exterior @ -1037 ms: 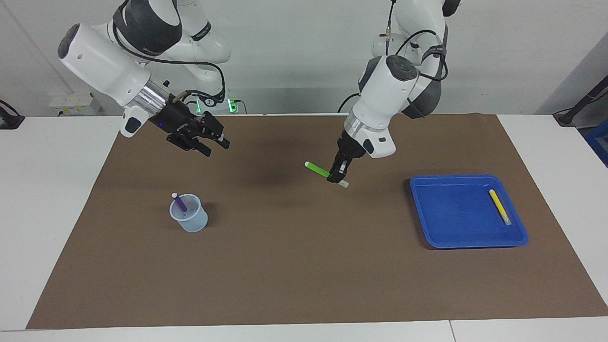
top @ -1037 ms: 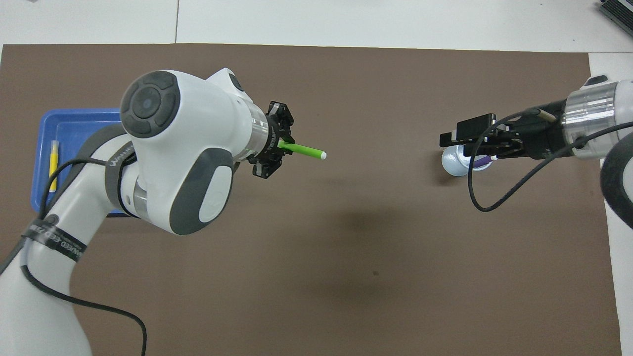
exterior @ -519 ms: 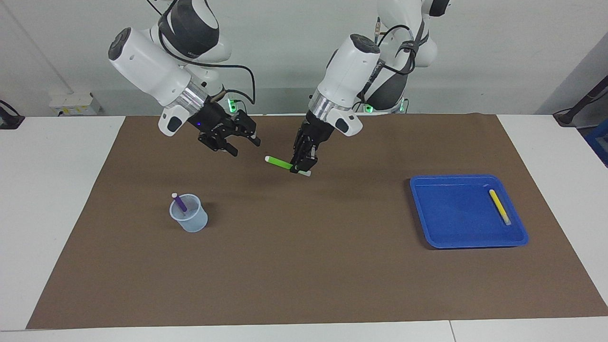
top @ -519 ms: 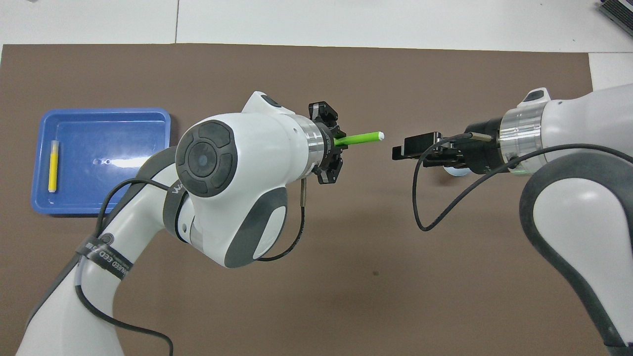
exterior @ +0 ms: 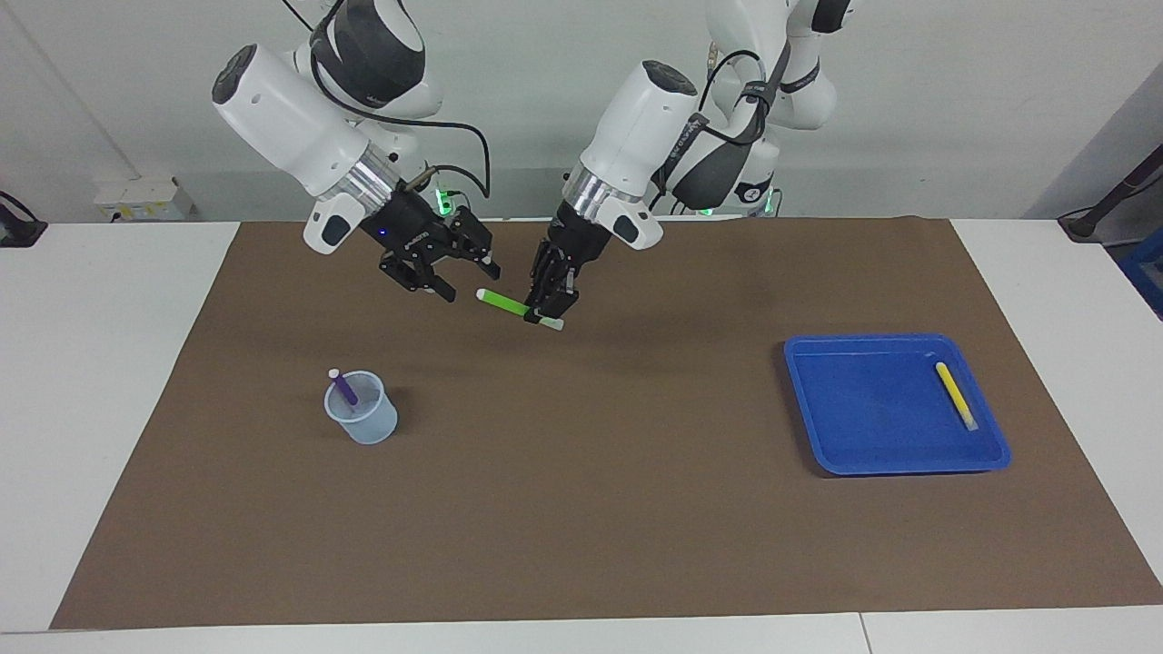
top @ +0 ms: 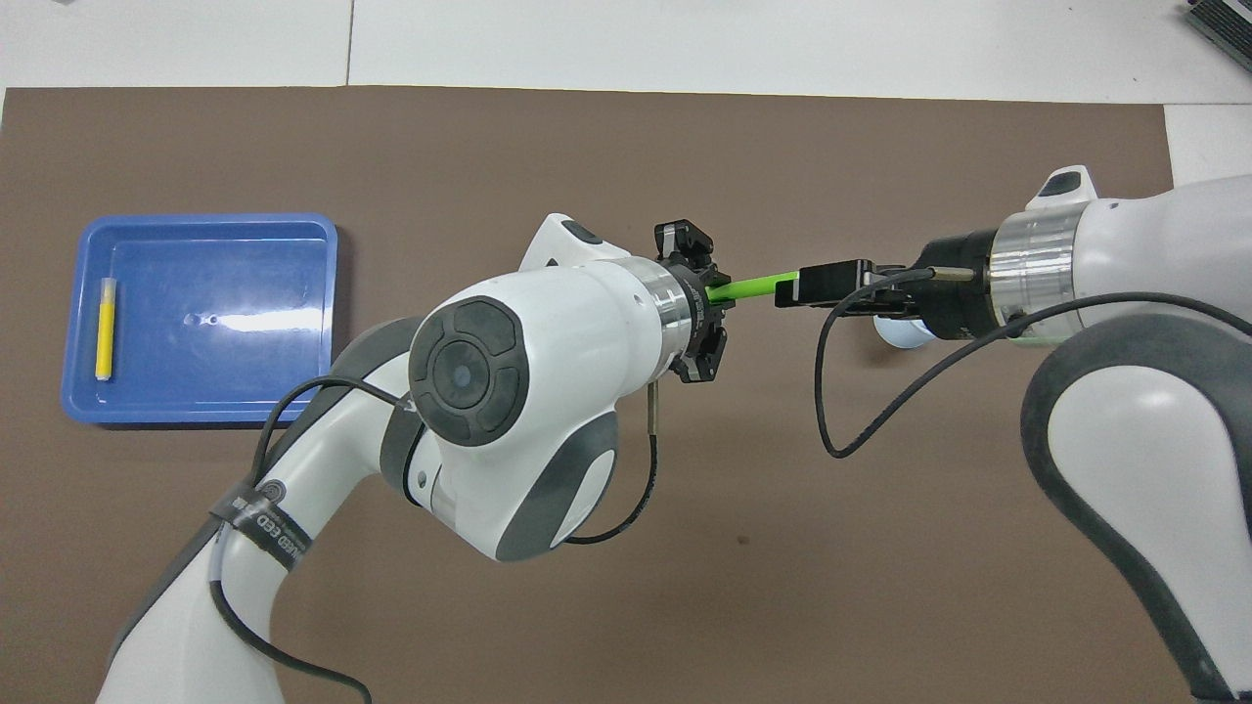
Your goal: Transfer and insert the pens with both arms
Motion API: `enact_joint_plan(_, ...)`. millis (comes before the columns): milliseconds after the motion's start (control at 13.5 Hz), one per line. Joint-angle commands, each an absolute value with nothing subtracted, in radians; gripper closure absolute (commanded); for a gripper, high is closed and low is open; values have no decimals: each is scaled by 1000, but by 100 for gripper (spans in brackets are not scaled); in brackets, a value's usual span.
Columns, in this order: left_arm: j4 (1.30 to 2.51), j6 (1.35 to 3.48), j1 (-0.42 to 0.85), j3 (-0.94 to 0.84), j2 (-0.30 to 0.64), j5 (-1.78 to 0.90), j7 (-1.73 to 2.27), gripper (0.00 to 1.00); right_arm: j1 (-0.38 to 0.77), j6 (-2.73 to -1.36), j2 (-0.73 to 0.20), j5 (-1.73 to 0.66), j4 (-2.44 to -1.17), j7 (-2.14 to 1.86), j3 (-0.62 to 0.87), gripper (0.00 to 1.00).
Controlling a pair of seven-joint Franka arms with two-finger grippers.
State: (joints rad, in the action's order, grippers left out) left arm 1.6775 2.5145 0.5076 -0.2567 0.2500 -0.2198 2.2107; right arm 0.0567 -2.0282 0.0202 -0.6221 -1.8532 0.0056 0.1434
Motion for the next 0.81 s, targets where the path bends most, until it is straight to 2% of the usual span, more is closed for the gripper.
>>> enact_joint_plan(0, 1715, 2565, 543, -242, 235, -235, 2241, 100, 55, -2048, 28, -634, -1861, -17, 143, 19)
enact_joint_plan(148, 1726, 2579, 558, -242, 233, -235, 2244, 100, 54, -2049, 26, -634, -1861, -18, 143, 26)
enact_joint_plan(519, 1741, 2615, 563, -242, 232, -235, 2246, 100, 46, -2036, 28, -635, -1862, -17, 144, 51)
enact_joint_plan(741, 1741, 2632, 561, -242, 232, -235, 2246, 100, 46, -2033, 29, -634, -1864, -12, 143, 51)
